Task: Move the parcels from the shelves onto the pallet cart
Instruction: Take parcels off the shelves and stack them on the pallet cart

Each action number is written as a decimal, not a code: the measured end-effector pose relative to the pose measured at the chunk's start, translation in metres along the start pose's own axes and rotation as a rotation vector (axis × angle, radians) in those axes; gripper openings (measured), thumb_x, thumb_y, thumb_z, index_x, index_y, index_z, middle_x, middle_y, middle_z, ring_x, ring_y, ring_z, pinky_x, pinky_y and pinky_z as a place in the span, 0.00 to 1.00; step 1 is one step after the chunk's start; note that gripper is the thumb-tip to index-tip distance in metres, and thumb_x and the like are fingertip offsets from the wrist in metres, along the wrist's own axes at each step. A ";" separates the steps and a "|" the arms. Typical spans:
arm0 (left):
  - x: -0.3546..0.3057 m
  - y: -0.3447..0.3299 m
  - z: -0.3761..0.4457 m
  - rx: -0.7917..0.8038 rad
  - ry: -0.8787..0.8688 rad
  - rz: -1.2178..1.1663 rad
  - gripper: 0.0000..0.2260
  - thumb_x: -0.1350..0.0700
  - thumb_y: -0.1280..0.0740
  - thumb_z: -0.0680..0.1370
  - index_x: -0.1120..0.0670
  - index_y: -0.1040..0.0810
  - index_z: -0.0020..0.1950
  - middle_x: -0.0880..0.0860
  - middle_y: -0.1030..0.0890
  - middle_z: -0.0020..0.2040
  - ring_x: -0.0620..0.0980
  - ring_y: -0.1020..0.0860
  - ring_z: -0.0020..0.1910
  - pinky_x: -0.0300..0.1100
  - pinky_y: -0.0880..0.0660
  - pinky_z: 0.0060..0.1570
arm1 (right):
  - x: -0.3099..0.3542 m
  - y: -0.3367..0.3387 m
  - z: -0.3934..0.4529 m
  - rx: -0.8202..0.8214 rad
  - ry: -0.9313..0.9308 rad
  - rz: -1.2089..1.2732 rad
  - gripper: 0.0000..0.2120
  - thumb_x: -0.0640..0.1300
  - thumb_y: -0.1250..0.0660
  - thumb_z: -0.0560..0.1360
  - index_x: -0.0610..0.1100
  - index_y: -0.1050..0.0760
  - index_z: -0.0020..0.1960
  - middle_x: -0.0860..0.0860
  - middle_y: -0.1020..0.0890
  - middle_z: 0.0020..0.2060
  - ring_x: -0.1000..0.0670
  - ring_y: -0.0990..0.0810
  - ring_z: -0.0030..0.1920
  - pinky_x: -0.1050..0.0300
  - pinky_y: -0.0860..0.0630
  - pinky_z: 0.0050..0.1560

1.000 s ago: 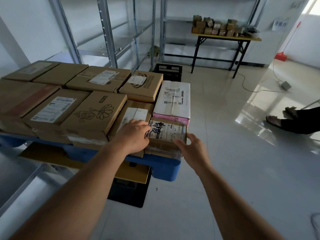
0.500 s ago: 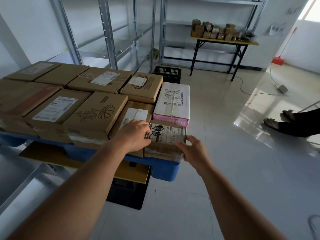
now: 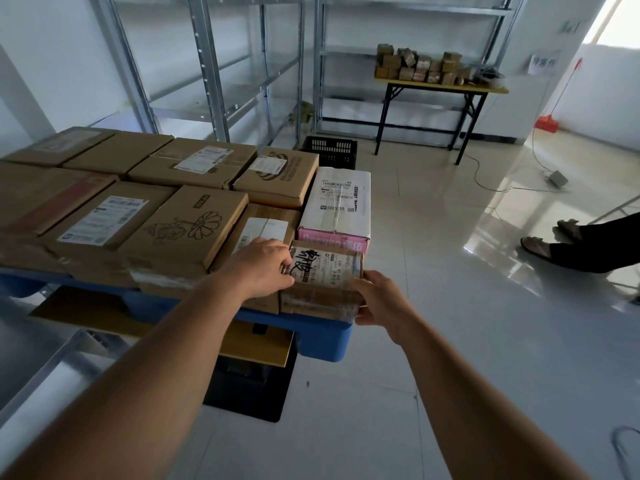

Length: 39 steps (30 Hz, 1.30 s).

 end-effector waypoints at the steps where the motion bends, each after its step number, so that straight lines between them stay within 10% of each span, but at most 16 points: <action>1: 0.001 0.000 0.000 0.001 0.005 -0.002 0.18 0.47 0.35 0.75 0.49 0.28 0.64 0.49 0.34 0.71 0.49 0.38 0.70 0.48 0.38 0.65 | 0.001 -0.001 0.000 -0.001 0.003 -0.009 0.13 0.47 0.38 0.78 0.46 0.29 0.62 0.45 0.18 0.50 0.47 0.18 0.47 0.50 0.18 0.47; 8: -0.002 -0.005 0.000 0.009 -0.003 0.022 0.18 0.47 0.36 0.76 0.50 0.28 0.64 0.49 0.34 0.71 0.50 0.39 0.70 0.49 0.39 0.66 | -0.002 0.002 -0.001 0.003 -0.028 -0.135 0.15 0.50 0.38 0.78 0.46 0.31 0.63 0.44 0.20 0.52 0.44 0.19 0.49 0.48 0.21 0.49; 14: -0.003 -0.004 -0.001 0.001 -0.009 0.022 0.19 0.47 0.35 0.76 0.50 0.29 0.65 0.49 0.33 0.71 0.49 0.37 0.70 0.48 0.38 0.66 | 0.016 0.012 0.004 -0.072 0.069 -0.313 0.18 0.46 0.35 0.75 0.44 0.30 0.64 0.52 0.24 0.43 0.57 0.29 0.36 0.64 0.35 0.31; 26: 0.010 0.022 -0.042 -0.182 0.092 -0.186 0.22 0.49 0.37 0.77 0.48 0.34 0.70 0.48 0.34 0.72 0.49 0.37 0.70 0.46 0.37 0.64 | 0.099 -0.021 -0.027 -0.321 0.494 -0.763 0.21 0.49 0.40 0.77 0.47 0.35 0.69 0.46 0.28 0.59 0.47 0.27 0.56 0.48 0.24 0.54; 39: 0.081 0.019 -0.182 -0.571 0.560 -0.242 0.25 0.47 0.36 0.77 0.49 0.37 0.73 0.51 0.39 0.74 0.51 0.42 0.73 0.54 0.36 0.67 | 0.094 -0.172 -0.079 -0.071 0.871 -0.848 0.14 0.48 0.44 0.77 0.47 0.30 0.61 0.48 0.27 0.56 0.48 0.29 0.57 0.53 0.32 0.56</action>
Point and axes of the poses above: each hand's wrist, its own z-axis towards the middle knuckle, its own y-axis out of the back of the hand, x = y × z, the point moved 7 cm from there along z, towards the middle knuckle
